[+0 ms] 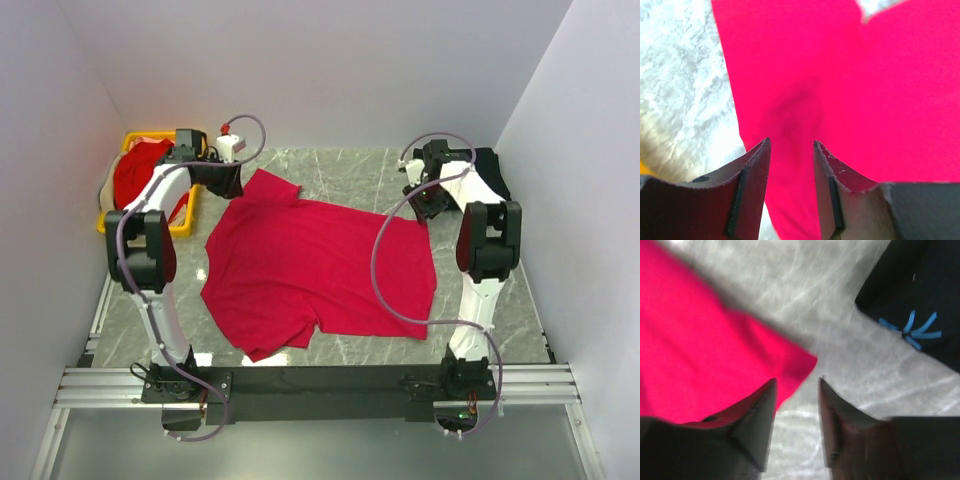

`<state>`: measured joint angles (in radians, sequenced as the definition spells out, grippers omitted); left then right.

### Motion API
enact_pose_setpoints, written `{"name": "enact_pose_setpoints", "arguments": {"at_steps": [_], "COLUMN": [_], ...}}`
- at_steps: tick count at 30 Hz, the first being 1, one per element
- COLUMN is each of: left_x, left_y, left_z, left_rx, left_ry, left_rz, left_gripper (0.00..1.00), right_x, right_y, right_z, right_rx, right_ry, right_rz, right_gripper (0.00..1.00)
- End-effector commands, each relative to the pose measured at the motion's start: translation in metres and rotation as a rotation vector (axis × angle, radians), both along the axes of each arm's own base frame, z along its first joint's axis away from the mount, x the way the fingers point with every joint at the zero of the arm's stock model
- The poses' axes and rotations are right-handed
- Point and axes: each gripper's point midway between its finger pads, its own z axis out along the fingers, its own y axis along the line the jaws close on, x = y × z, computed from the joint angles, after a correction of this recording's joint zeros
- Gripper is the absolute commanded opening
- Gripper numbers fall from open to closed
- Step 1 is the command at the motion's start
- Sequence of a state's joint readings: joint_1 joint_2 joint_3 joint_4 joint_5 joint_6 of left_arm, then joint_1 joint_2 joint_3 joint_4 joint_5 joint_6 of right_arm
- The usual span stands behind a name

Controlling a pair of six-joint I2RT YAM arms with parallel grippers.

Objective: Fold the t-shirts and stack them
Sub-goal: Flatten the tshirt out

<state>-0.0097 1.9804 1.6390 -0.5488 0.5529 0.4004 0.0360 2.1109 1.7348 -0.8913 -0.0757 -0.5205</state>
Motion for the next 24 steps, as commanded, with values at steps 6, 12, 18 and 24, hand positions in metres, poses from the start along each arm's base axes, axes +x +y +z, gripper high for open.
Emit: {"name": "enact_pose_setpoints", "arguments": {"at_steps": [6,12,18,24], "left_x": [0.039,0.032,0.030,0.028], "left_y": [-0.008,-0.006,-0.005,-0.004], "left_z": [-0.024,-0.030,-0.030,-0.029], "left_rx": [-0.038,-0.024,-0.017,-0.017], "left_ry": [0.008,0.011,0.015,0.013], "left_rz": [0.102,0.098,0.095,0.097], "left_gripper": [0.45,0.45,0.45,0.45], "right_x": [0.029,0.012,-0.007,-0.020], "right_y": [0.014,0.032,0.040,0.048], "right_z": [-0.012,-0.016,0.011,0.062], "right_rx": [0.070,0.175,0.220,0.245], "right_ry": [-0.027,0.055,0.032,-0.117], "right_rz": [-0.063,-0.014,0.038,0.078], "right_gripper": [0.51,0.08,0.00,0.00]}}
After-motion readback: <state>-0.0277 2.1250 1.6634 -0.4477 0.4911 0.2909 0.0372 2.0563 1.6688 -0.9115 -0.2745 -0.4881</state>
